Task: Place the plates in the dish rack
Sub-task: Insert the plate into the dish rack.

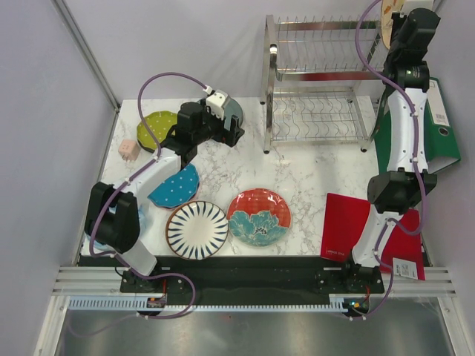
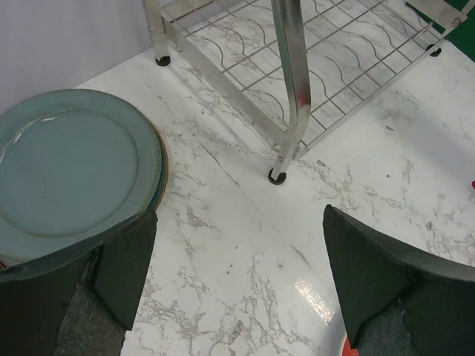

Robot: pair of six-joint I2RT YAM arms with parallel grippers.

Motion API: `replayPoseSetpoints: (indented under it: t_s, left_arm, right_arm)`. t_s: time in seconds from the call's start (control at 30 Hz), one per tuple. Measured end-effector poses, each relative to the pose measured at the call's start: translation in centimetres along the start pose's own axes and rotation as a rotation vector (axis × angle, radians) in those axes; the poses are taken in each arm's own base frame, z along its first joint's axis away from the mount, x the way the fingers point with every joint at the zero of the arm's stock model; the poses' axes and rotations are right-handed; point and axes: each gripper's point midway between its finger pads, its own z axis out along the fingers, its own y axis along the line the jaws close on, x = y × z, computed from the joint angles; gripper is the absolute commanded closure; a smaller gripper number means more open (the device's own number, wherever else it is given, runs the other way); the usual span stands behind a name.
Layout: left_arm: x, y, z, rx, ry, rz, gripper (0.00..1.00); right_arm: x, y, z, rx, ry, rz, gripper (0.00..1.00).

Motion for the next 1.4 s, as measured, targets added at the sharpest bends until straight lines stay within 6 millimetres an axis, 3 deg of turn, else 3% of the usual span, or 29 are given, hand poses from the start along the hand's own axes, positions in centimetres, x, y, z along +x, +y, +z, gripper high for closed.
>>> replayPoseSetpoints:
  t_s: [0.5,0.7,1.4]
  left_arm:
    - [0.8,-0.3,0.8,0.020,0.017,-0.044,0.00]
    - [0.6,-0.3,1.0,0.023,0.014,-0.046,0.00]
    - [0.7,-0.6,1.5,0.049,0.017,-0.047,0.00]
  right_arm:
    - [0.2,1.2,-0.1,0.052,0.002,-0.125,1.00]
    - [1.3,1.9,0.5,0.067,0.020,-0.159,1.00]
    - [2.4,1.8,0.7,0.084,0.060,-0.063,1.00]
